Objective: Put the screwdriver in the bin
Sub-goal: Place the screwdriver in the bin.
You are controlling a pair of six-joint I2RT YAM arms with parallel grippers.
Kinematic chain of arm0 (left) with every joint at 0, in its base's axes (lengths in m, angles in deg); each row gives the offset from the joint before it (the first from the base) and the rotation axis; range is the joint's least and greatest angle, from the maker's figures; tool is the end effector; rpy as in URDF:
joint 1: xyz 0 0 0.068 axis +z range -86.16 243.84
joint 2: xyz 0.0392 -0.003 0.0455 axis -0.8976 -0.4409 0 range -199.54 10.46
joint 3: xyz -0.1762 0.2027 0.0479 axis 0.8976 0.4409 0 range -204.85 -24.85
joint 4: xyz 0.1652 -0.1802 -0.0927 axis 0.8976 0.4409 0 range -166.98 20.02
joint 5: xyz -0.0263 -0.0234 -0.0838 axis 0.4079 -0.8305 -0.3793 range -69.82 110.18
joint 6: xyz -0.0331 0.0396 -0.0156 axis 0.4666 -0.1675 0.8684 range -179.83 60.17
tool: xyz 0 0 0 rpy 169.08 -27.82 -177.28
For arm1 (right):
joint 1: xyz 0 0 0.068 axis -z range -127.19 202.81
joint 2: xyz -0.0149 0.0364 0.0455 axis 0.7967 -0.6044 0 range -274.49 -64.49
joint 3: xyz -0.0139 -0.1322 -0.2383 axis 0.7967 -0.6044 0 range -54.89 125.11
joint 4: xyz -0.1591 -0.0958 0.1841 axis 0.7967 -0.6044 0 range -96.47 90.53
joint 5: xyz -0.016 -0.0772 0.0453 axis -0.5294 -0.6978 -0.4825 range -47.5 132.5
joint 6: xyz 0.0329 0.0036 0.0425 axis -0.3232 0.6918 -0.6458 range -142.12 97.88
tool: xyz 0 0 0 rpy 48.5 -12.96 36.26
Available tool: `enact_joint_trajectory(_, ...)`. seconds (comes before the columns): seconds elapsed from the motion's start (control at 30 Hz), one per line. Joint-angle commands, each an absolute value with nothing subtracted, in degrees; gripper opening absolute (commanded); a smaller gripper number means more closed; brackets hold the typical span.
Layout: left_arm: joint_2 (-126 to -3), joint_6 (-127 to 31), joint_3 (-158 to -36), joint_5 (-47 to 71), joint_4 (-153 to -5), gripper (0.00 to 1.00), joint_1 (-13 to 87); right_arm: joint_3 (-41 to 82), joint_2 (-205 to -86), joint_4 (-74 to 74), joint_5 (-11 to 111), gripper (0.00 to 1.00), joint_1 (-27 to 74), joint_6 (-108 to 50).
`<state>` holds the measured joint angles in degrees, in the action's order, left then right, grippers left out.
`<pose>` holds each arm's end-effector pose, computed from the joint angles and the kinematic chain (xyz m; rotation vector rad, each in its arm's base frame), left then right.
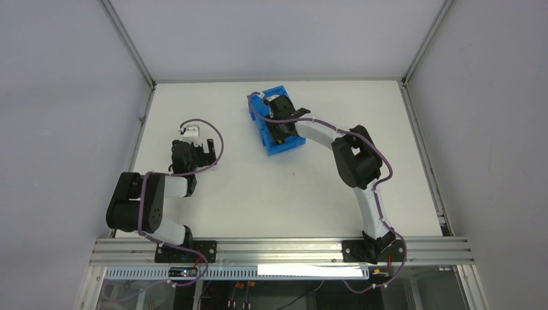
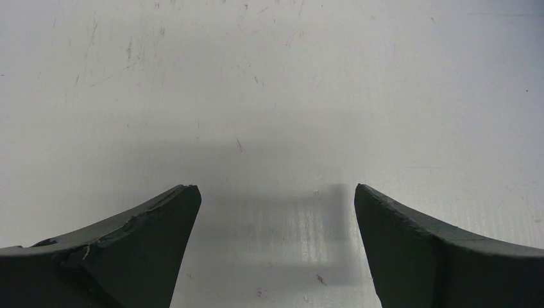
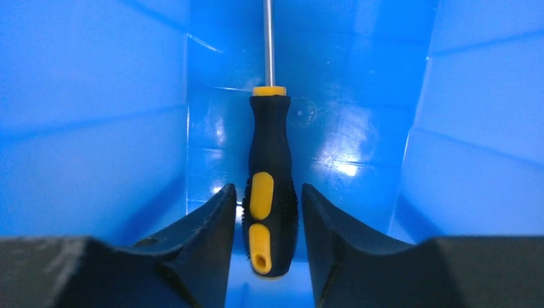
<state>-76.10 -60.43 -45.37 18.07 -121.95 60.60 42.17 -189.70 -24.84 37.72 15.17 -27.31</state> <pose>0.2601 -0.0160 0.1381 0.0894 1.9369 -0.0664 0.3833 0.2919 0.1785 -0.6687 2.4214 0.2047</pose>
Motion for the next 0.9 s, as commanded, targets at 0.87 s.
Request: enact_joint_trajectory(0.87,-75.77,-60.1,-46.56,17.2,-123.55,1.0,61.29,58.7,-175.66,-40.91,32.78,0.62,13.89,-25.59)
